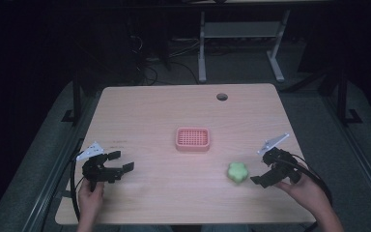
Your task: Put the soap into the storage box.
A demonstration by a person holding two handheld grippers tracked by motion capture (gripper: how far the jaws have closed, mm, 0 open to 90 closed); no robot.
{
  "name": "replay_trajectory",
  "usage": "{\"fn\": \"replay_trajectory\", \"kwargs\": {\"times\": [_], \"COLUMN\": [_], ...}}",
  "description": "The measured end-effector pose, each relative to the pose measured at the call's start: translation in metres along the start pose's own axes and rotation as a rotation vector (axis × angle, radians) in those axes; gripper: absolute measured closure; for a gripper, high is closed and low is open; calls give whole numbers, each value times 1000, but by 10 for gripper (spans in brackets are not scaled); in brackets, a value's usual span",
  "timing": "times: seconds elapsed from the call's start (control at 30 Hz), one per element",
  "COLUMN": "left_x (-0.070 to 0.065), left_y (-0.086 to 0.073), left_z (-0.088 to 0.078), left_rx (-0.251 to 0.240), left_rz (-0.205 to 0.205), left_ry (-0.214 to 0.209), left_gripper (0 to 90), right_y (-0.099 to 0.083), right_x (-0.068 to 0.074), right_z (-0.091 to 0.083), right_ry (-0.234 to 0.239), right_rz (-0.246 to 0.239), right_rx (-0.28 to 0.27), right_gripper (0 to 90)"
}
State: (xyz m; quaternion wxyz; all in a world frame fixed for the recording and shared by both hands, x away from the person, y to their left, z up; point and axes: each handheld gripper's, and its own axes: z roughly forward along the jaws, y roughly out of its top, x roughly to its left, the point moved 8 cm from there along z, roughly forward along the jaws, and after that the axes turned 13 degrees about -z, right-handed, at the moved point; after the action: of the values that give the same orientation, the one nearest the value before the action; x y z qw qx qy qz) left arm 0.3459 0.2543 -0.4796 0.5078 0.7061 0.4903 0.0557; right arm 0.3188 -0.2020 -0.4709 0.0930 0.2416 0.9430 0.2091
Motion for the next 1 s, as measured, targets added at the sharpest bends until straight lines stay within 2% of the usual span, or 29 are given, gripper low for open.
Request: {"fn": "replay_trajectory", "kwargs": {"times": [0.17, 0.53, 1.0], "left_x": [0, 0, -1], "left_y": [0, 0, 0], "left_z": [0, 0, 0], "left_rx": [0, -1, 2], "left_rz": [-1, -2, -4], "left_ry": [1, -1, -2], "left_gripper": [146, 146, 146], "right_y": [9, 21, 35], "right_x": [1, 0, 4], "right_z": [2, 6, 24], "right_ry": [8, 30, 67], "right_rz": [-22, -38, -76], "right_rx": [9, 18, 79], "right_gripper": [155, 155, 149]}}
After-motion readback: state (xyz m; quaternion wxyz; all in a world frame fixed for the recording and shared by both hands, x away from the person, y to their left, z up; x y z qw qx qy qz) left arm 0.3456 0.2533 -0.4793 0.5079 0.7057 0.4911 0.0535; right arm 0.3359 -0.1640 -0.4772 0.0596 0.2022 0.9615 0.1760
